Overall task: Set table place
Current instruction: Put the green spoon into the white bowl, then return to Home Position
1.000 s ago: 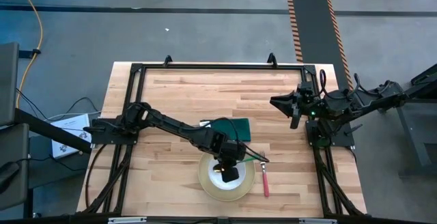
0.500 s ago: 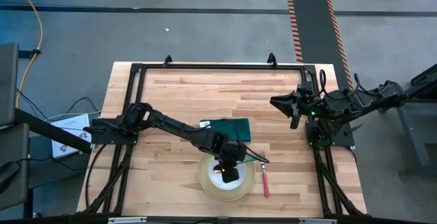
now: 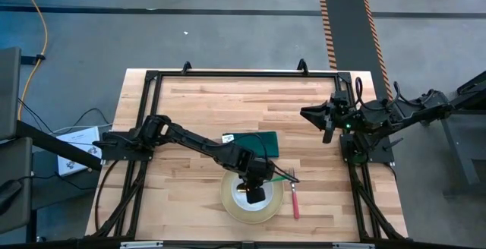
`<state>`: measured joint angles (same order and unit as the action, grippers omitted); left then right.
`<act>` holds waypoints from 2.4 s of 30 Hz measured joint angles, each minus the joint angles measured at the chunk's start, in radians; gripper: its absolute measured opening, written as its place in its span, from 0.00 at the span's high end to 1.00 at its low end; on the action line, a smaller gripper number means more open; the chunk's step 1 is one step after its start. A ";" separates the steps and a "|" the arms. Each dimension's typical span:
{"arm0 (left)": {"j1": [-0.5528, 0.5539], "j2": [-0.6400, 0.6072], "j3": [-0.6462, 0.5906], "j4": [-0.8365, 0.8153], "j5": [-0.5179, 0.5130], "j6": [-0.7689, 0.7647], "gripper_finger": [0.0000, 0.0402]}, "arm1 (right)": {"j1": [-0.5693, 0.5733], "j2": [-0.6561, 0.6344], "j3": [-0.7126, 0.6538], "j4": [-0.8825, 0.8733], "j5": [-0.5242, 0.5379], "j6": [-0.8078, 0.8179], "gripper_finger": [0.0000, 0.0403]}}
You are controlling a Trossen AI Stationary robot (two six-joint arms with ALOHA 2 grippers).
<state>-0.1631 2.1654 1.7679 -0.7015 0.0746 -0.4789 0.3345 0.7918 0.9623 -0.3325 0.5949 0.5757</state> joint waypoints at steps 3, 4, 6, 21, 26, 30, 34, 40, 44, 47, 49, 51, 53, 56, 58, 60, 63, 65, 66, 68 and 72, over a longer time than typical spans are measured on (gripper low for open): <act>-0.001 0.000 0.000 0.001 0.007 0.001 0.96 | 0.000 0.000 0.000 0.000 0.000 0.000 0.82; -0.001 0.000 0.000 0.000 0.008 0.001 0.96 | 0.000 0.000 0.000 0.000 0.000 0.000 0.82; -0.001 0.000 0.000 0.003 0.009 0.002 0.96 | 0.000 0.000 0.000 0.000 0.000 0.000 0.82; 0.000 -0.001 0.000 0.005 0.003 0.004 0.84 | 0.000 0.000 0.000 0.000 0.000 0.000 0.82; 0.000 -0.001 0.000 0.005 0.000 0.004 0.86 | 0.000 0.000 0.000 0.000 0.000 0.000 0.82; 0.000 -0.011 0.012 -0.018 0.000 0.023 0.88 | 0.000 0.000 0.000 0.000 0.000 0.000 0.82; 0.008 -0.035 0.083 -0.070 -0.005 0.050 0.88 | 0.000 0.000 0.000 0.002 0.000 0.001 0.82; 0.061 -0.101 0.225 -0.098 -0.021 0.091 0.88 | 0.001 -0.013 -0.001 0.010 -0.029 -0.002 0.82; 0.112 -0.184 0.282 -0.150 -0.053 0.131 0.88 | 0.017 -0.043 -0.002 0.026 -0.043 -0.030 0.82; 0.147 -0.266 0.288 -0.171 -0.068 0.159 0.88 | 0.029 -0.080 -0.001 0.051 -0.035 -0.064 0.82; 0.174 -0.333 0.288 -0.198 -0.068 0.173 0.88 | 0.041 -0.103 -0.001 0.086 -0.029 -0.098 0.82; 0.193 -0.392 0.289 -0.185 -0.070 0.187 0.88 | 0.054 -0.136 0.000 0.094 -0.028 -0.131 0.82; 0.212 -0.452 0.288 -0.207 -0.075 0.208 0.88 | 0.070 -0.162 0.000 0.107 -0.029 -0.158 0.82; 0.219 -0.540 0.288 -0.199 -0.095 0.242 0.88 | 0.091 -0.202 0.000 0.112 -0.029 -0.191 0.82; 0.229 -0.598 0.288 -0.198 -0.105 0.270 0.88 | 0.102 -0.230 0.000 0.113 -0.029 -0.214 0.82; 0.229 -0.653 0.288 -0.214 -0.116 0.281 0.88 | 0.112 -0.249 0.000 0.112 -0.029 -0.224 0.82; 0.229 -0.733 0.286 -0.224 -0.145 0.306 0.88 | 0.119 -0.280 0.000 0.112 -0.029 -0.241 0.82; 0.230 -0.786 0.281 -0.224 -0.161 0.321 0.88 | 0.119 -0.301 0.000 0.112 -0.029 -0.244 0.82; 0.229 -0.818 0.274 -0.227 -0.165 0.324 0.88 | 0.119 -0.309 0.000 0.112 -0.029 -0.244 0.82; 0.229 -0.877 0.248 -0.237 -0.166 0.326 0.88 | 0.119 -0.324 0.000 0.109 -0.029 -0.243 0.82; 0.229 -1.008 0.136 -0.233 -0.165 0.341 0.88 | 0.119 -0.357 0.000 0.077 -0.027 -0.235 0.82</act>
<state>0.0658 1.1576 1.9036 -0.9341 -0.0908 -0.1383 0.4538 0.4347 0.9619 -0.2554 0.5675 0.3402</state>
